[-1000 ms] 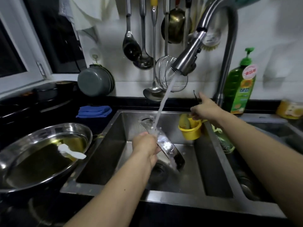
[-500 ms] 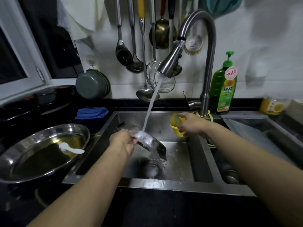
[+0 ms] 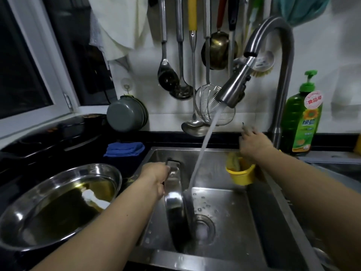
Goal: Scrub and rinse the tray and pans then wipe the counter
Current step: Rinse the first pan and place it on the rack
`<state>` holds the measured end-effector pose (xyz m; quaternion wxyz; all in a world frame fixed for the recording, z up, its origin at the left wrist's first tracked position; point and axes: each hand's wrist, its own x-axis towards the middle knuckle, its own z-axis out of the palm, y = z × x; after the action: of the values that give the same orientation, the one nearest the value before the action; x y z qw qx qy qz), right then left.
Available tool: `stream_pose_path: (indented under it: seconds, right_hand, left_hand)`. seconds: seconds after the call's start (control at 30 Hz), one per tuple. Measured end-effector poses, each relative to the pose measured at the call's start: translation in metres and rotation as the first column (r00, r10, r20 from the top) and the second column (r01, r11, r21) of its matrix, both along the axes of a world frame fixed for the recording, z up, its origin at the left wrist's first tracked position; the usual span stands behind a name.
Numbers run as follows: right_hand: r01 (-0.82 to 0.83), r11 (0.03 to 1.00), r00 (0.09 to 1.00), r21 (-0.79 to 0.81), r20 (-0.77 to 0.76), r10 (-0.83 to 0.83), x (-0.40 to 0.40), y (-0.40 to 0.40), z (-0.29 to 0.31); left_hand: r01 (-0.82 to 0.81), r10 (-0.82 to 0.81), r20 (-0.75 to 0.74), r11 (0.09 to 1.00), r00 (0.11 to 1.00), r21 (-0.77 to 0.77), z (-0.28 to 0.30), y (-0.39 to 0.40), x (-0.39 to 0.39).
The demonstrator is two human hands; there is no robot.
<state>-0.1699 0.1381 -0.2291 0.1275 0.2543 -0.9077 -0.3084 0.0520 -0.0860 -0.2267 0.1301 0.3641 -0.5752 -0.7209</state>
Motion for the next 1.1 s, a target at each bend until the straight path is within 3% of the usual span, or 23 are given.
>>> stream_pose_path:
  seconds: [0.13, 0.27, 0.33, 0.4, 0.47, 0.57, 0.73, 0.83, 0.97, 1.1]
  right_hand:
    - [0.054, 0.998, 0.998, -0.035, 0.012, -0.054, -0.025, 0.013, 0.007]
    - [0.031, 0.93, 0.99, -0.365, 0.142, 0.023, 0.0, 0.006, 0.006]
    - [-0.083, 0.857, 0.988, -0.509, 0.072, 0.138, 0.022, 0.024, 0.0]
    - [-0.167, 0.821, 0.984, -0.547, -0.035, 0.176, 0.043, 0.048, 0.0]
    - [-0.089, 0.783, 0.992, -0.616, 0.016, 0.125, 0.056, 0.075, 0.001]
    - [0.087, 0.687, 0.992, -0.721, 0.129, 0.01, 0.067, 0.118, 0.011]
    - [0.175, 0.479, 0.984, -0.86, 0.172, -0.051, 0.088, 0.173, 0.043]
    - [0.191, 0.401, 0.982, -0.896, 0.173, -0.08, 0.103, 0.196, 0.058]
    - [0.196, 0.248, 0.98, -0.949, 0.179, -0.088, 0.121, 0.223, 0.07]
    - [0.24, 0.175, 0.967, -0.955, 0.221, -0.124, 0.14, 0.257, 0.079]
  left_hand:
    - [0.065, -0.065, -0.022, 0.997, 0.998, -0.036, 0.005, -0.01, 0.0]
    - [0.193, -0.182, 0.117, 0.977, 0.976, -0.094, 0.011, -0.014, 0.009]
    - [0.19, -0.15, 0.207, 0.963, 0.967, -0.19, 0.013, -0.013, 0.015]
    - [0.125, -0.046, 0.236, 0.935, 0.971, -0.331, 0.017, -0.007, 0.021]
    - [0.069, 0.005, 0.201, 0.93, 0.98, -0.361, 0.023, 0.005, 0.033]
    - [0.048, -0.031, 0.072, 0.971, 0.997, -0.236, 0.038, 0.024, 0.053]
    - [0.015, -0.01, -0.158, 0.999, 0.987, 0.032, 0.072, 0.052, 0.064]
    - [0.068, 0.002, -0.249, 0.96, 0.969, 0.272, 0.085, 0.078, 0.063]
    - [0.121, 0.005, -0.27, 0.886, 0.963, 0.448, 0.084, 0.127, 0.058]
    - [0.125, 0.028, -0.249, 0.809, 0.968, 0.575, 0.064, 0.178, 0.035]
